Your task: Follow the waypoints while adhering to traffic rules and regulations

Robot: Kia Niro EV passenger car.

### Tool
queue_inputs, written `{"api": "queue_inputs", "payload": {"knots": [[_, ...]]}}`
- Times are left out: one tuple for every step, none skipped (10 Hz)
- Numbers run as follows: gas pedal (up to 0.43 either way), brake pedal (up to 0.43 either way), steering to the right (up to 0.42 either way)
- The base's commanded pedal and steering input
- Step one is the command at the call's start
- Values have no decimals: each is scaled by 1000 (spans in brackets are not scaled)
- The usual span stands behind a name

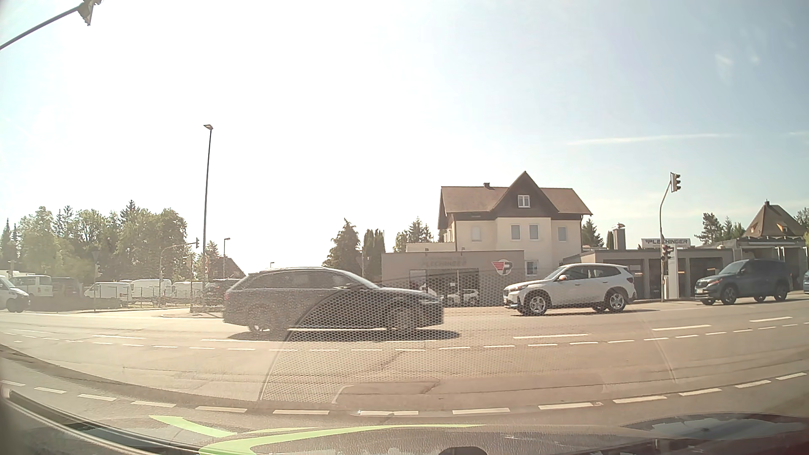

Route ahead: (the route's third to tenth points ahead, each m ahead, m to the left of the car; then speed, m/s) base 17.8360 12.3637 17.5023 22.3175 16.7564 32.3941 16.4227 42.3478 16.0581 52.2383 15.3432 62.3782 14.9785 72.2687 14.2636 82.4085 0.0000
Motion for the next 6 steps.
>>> {"api": "queue_inputs", "payload": {"knots": [[0, 354, -2], [0, 354, -2], [0, 354, -2], [0, 354, -2], [0, 354, -2], [0, 354, -2]]}}
